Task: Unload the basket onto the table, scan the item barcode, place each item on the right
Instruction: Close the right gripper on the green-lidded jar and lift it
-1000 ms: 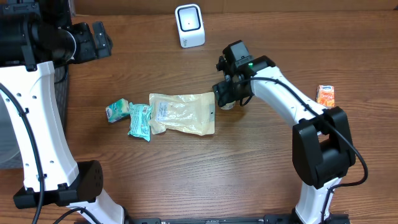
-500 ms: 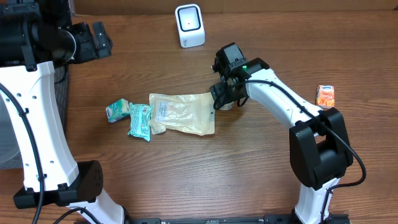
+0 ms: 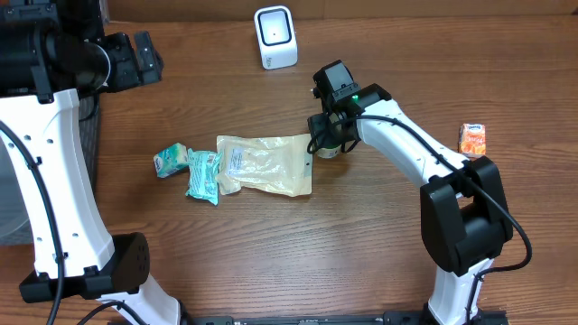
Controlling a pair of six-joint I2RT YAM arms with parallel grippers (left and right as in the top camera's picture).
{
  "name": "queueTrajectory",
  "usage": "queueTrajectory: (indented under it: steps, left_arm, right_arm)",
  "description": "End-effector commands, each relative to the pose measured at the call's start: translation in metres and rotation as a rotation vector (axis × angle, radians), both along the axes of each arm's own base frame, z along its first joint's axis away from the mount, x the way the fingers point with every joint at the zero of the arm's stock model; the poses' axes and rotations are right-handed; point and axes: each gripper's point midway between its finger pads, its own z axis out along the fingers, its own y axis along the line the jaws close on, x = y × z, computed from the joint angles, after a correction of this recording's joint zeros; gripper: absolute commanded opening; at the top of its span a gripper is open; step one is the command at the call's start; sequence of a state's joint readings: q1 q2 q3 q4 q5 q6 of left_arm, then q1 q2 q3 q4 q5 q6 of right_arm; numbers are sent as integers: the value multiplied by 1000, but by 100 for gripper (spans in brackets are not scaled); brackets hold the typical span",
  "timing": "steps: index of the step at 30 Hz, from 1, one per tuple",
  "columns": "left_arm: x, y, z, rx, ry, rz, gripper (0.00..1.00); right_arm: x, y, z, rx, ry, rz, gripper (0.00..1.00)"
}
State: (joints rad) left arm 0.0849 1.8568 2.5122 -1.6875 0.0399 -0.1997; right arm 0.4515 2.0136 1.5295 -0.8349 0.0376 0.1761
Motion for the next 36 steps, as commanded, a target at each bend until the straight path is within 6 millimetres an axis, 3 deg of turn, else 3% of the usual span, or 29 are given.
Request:
queueTrajectory:
  steps: [1,5,7,10,13,19,22,26,32,36]
  left_arm:
    - [1,-1,1,15,-4,-18,99]
    - [1,-1,1,15,-4,-18,100]
    - [1,-1,1,15,-4,-18,100]
    - [1,-1,1,15,-4,-18,99]
    - [1,-1,1,15,-4,-18,100]
    - [1,-1,1,15,-4,-18,99]
    - [1,-1,1,15,-4,-18,100]
    - [1,-1,1,15,-4,-18,100]
    - [1,-1,1,15,-4,-18,100]
    - [1,-1,1,15,-4,-18,100]
  right_arm:
    - [-6,-8,-8,23,52,-243,52]
    - [-14,-19,-10,20,89,-420,54]
    - [-19,-17,-10,38,123,-452,63]
    - [-27,-12,-8,55,170,-441,80]
    - [-27,-14,0,45,173,-433,85]
    - [-6,-8,27,40,94,-240,95]
    - [1,-4,33,0,44,-26,95]
    - [-16,-6,27,-76,77,281,98]
    - [-31,-13,14,-118,128,406,99]
    - [-27,-8,15,-94,109,395,79]
